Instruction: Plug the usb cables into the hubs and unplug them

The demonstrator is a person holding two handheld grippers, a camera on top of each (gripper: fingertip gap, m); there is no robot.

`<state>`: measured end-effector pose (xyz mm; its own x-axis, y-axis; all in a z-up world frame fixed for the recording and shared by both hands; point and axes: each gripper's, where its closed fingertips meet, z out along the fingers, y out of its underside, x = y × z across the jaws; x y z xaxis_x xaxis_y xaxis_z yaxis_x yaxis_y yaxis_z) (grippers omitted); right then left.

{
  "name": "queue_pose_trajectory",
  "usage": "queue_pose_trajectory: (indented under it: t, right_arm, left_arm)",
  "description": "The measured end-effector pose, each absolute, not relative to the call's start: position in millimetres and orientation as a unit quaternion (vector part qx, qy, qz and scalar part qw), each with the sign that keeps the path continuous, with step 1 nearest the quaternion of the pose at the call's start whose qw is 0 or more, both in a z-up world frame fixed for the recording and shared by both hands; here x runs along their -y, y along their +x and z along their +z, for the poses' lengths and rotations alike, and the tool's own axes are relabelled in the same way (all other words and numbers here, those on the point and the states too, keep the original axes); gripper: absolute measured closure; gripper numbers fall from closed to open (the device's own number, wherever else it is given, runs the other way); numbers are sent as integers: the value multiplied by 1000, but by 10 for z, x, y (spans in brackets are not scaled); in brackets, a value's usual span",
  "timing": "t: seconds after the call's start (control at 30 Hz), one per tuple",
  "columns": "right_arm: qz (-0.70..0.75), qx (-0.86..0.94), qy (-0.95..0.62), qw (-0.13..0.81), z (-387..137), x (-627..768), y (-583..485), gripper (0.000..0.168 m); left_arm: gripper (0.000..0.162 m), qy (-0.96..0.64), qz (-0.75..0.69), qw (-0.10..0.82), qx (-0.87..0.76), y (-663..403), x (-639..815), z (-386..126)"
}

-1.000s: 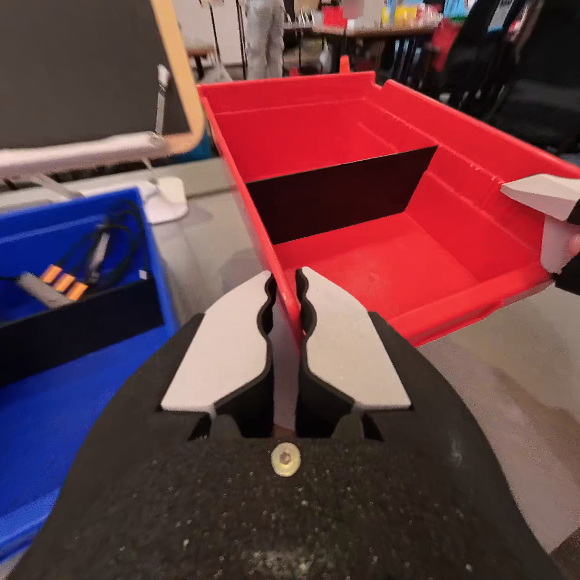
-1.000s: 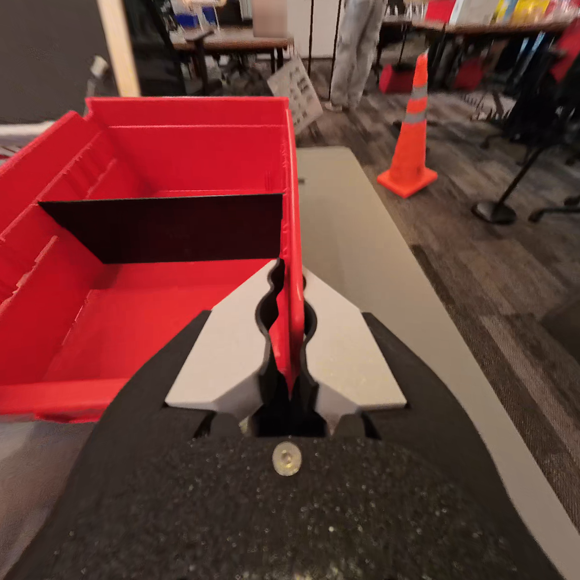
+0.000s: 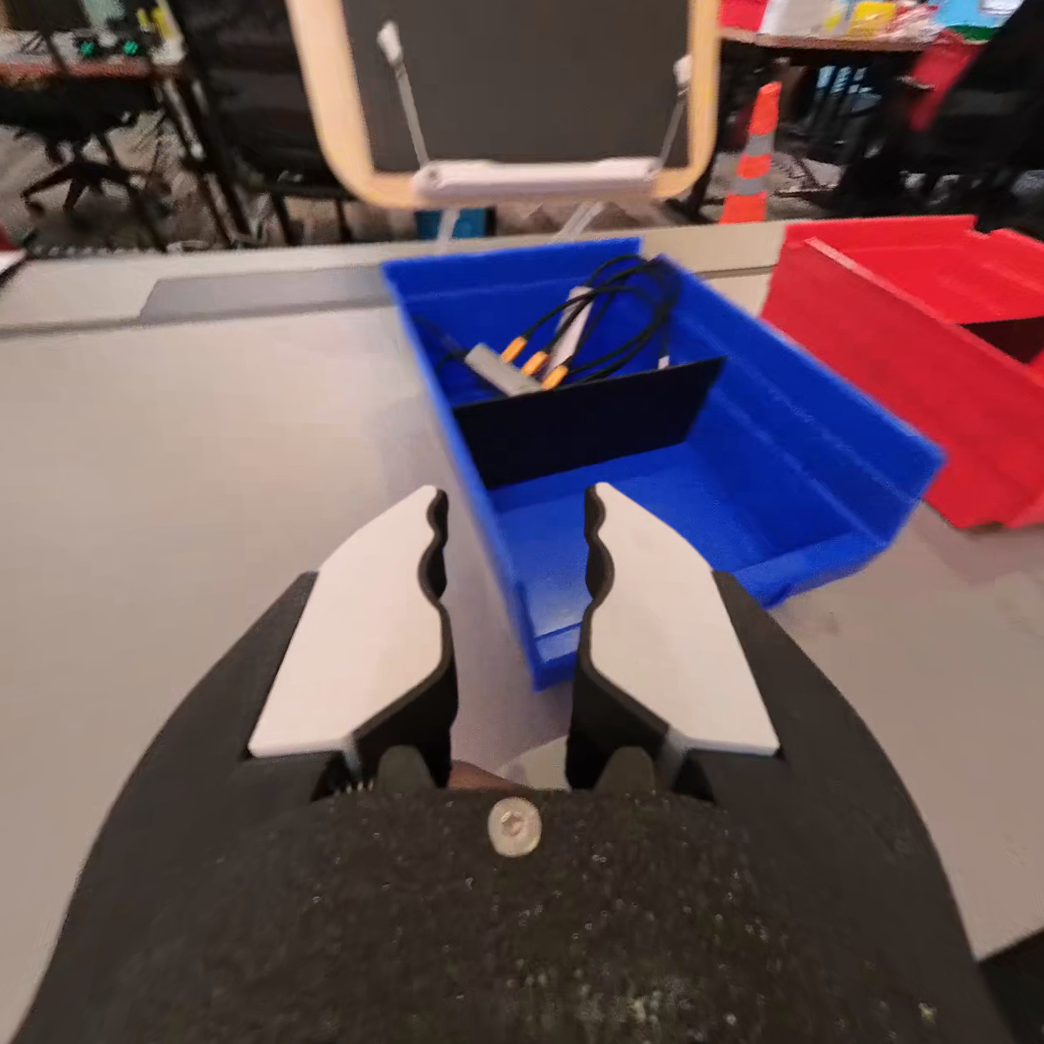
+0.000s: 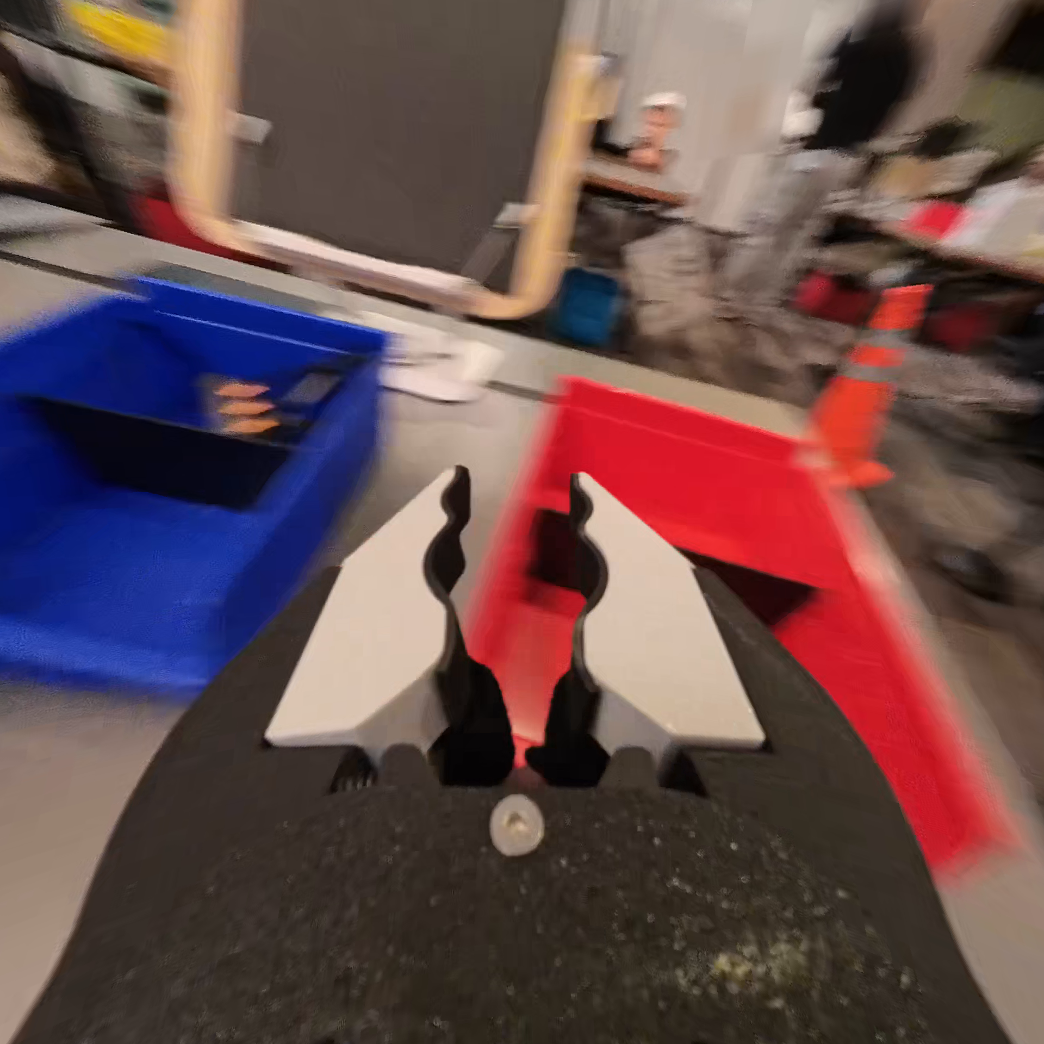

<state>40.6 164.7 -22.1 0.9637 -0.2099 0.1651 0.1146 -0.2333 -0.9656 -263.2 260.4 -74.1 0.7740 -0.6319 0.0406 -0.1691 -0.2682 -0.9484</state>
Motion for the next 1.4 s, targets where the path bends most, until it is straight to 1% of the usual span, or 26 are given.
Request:
queue_pose_trajectory:
  t: [0.03, 0.07, 0.1, 0.13, 0.17, 0.2, 0.23, 0.27, 0.3, 0.33, 0.4, 0.47, 0.53, 0.7, 0.87, 1.0, 1.1, 1.2, 1.27, 1.3, 1.37, 1.4]
  right_arm:
    - [-64, -15, -782, 620, -332, -1798, -17, 132]
    - [-19, -16, -789, 614, -476, -1921, -336, 132]
    - [-2, -35, -799, 600, -661, -2020, -519, 132]
    - [-9, -52, -815, 576, -889, -2096, -621, 130]
    - [-31, -65, -835, 545, -1123, -2148, -657, 125]
    - [-57, -81, -851, 516, -1323, -2177, -656, 124]
    - [-53, -82, -856, 508, -1407, -2202, -729, 118]
    - [-47, -88, -849, 518, -1412, -2233, -785, 126]
    - [-43, -90, -844, 527, -1404, -2260, -837, 136]
    - [-45, -95, -842, 529, -1401, -2275, -856, 139]
    - [-57, -122, -845, 518, -1386, -2254, -813, 164]
    - [-60, -114, -834, 537, -1273, -2272, -896, 164]
    - [-102, -112, -822, 549, -1155, -2279, -978, 166]
    - [-91, -106, -808, 573, -1059, -2565, -1486, 166]
    - [-78, -37, -817, 570, -1109, -3012, -2390, 164]
    - [-39, 0, -839, 543, -1276, -3273, -3034, 162]
    - [-40, -8, -832, 553, -1286, -3375, -3139, 162]
    - [22, 2, -843, 537, -1325, -3327, -3191, 158]
    - [82, 38, -850, 520, -1317, -3187, -3236, 144]
    - [114, 57, -845, 519, -1271, -3083, -3235, 144]
    - [182, 104, -834, 510, -1192, -2802, -3208, 142]
    - [208, 124, -830, 503, -1176, -2647, -3137, 138]
  left_arm:
    - [114, -773, -209, 539, -260, -2675, -2654, -848]
    - [115, -775, -209, 532, -270, -2672, -2683, -949]
    - [118, -773, -208, 526, -288, -2643, -2702, -1035]
    - [124, -769, -206, 520, -310, -2608, -2718, -1114]
    - [126, -766, -206, 511, -331, -2566, -2724, -1191]
    - [128, -766, -211, 498, -347, -2525, -2717, -1249]
    - [134, -767, -218, 491, -352, -2493, -2714, -1275]
    - [140, -766, -220, 491, -352, -2471, -2724, -1282]
    - [141, -767, -211, 496, -349, -2467, -2753, -1283]
    - [143, -769, -195, 502, -346, -2485, -2798, -1286]
    - [150, -786, -166, 502, -320, -2574, -2912, -1290]
    - [155, -798, -179, 500, -286, -2650, -2997, -1258]
    - [157, -804, -190, 496, -267, -2727, -3042, -1215]
    - [158, -803, -175, 512, -249, -3210, -3290, -1098]
    - [159, -800, -125, 541, -228, -4124, -3669, -1021]
    - [159, -807, -135, 530, -221, -4773, -3913, -1157]
    - [157, -808, -173, 524, -205, -4910, -4020, -1260]
    - [157, -813, -163, 523, -199, -4925, -4043, -1261]
    - [158, -812, -154, 529, -191, -4930, -4047, -1243]
    - [154, -809, -155, 537, -185, -4931, -4046, -1215]
    - [141, -804, -161, 547, -169, -4948, -4022, -1121]
    - [136, -796, -175, 556, -160, -4937, -3988, -1028]
